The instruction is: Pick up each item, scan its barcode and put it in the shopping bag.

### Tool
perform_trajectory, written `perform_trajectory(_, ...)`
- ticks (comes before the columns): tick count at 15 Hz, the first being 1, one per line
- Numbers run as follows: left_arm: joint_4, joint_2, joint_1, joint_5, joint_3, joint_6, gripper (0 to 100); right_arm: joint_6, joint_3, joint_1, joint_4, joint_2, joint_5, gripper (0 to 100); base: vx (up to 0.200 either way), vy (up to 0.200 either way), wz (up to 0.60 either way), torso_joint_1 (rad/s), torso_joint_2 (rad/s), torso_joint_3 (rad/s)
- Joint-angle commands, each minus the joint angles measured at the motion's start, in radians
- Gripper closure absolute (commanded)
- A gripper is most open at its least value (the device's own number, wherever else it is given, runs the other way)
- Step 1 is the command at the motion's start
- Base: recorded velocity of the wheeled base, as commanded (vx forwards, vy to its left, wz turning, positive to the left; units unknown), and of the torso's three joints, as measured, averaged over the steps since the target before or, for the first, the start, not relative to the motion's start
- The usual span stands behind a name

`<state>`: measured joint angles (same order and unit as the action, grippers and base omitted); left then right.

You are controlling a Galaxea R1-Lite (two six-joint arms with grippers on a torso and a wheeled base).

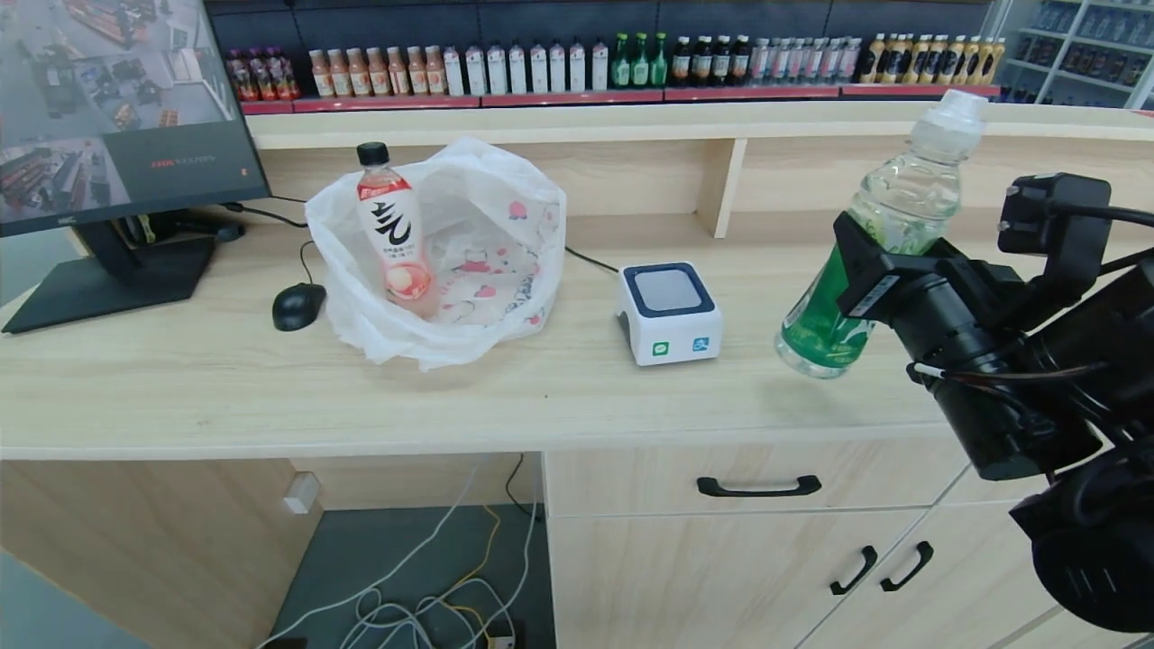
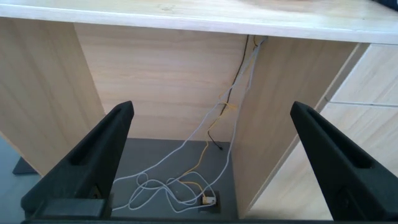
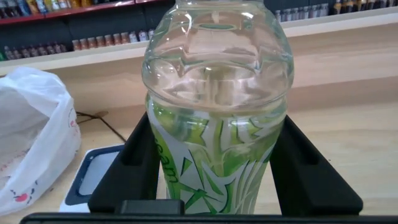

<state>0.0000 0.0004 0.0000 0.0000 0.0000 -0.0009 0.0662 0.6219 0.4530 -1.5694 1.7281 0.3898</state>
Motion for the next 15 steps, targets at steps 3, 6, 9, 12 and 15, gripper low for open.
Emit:
perform_trajectory(3,0.0,0.0,0.0,0.0,0.0,-0.001,0,-0.006,0.002,0.015,-0.001,-0.039,-0.008,100,0.0,0.2,0.0,-0.001,0.01,0.004)
perform_trajectory(6,0.0,0.0,0.0,0.0,0.0,0.004,0,-0.006,-0.004,0.013,-0.001,-0.071,-0.028,100,0.0,0.0,0.0,0.0,0.0,0.0)
perform_trajectory(9,0.0,0.0,0.0,0.0,0.0,0.004,0,-0.006,-0.008,0.003,-0.001,-0.093,-0.031,100,0.0,0.0,0.0,0.0,0.0,0.0)
perform_trajectory(12,0.0,0.0,-0.002,0.0,0.0,0.004,0,0.037,0.004,0.0,-0.001,-0.085,-0.1,100,0.0,0.0,0.0,0.0,0.0,0.0)
perform_trajectory(15,0.0,0.0,0.0,0.0,0.0,0.004,0,0.139,0.055,-0.002,-0.001,-0.053,-0.131,100,0.0,0.0,0.0,0.0,0.0,0.0)
